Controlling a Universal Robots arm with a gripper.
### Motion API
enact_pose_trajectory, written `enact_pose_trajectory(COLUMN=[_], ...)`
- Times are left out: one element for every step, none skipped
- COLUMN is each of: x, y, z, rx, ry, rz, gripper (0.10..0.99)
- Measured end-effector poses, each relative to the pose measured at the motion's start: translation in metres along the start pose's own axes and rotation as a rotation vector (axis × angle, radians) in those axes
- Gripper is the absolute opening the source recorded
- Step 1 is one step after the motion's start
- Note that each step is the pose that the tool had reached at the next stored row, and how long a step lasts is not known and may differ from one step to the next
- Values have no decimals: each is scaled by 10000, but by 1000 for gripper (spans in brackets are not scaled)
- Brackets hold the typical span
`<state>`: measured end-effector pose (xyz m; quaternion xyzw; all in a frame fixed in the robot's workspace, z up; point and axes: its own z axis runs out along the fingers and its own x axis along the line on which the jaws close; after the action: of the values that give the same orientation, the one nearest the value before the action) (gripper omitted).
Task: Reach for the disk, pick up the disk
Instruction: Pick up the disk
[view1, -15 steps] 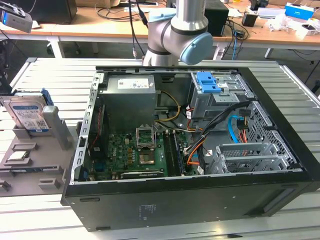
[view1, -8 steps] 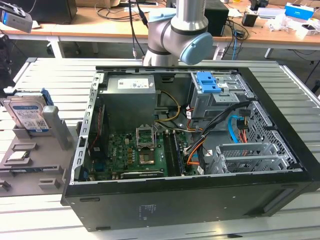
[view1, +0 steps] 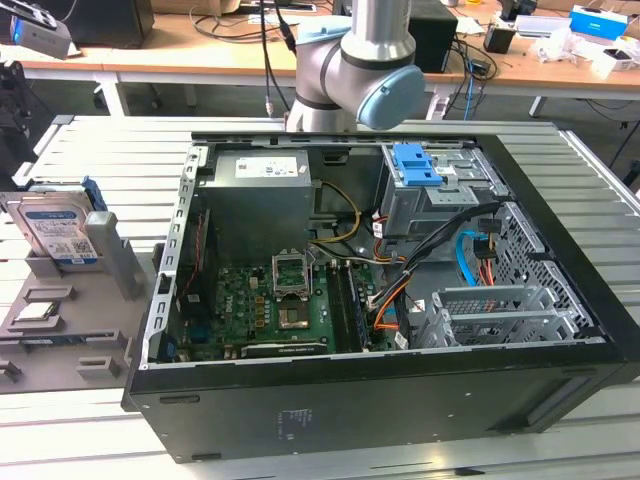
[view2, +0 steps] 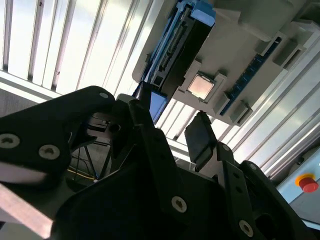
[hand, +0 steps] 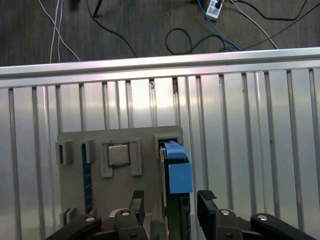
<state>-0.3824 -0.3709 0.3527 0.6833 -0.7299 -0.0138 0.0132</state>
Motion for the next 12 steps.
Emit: enact_pose_trajectory(x=[-1, -2, -3, -4, -3, -3, -3, -3, -3, -3, -3, -3], y=[0, 0, 0, 0, 0, -1, -1, -1, -1, -2, -2, -3], z=[1, 2, 6, 11, 13, 18, 24, 33, 44, 57, 73, 88], rx=[0, 0, -1, -1, -1, 0, 0, 0, 0, 0, 0, -1], ry=[0, 1, 2, 1, 1, 1, 0, 0, 0, 0, 0, 0], rz=[-1, 0, 1, 1, 1, 1, 1, 1, 1, 1, 1, 1], gripper=[545, 545, 545, 545, 545, 545, 545, 545, 545, 545, 545, 545])
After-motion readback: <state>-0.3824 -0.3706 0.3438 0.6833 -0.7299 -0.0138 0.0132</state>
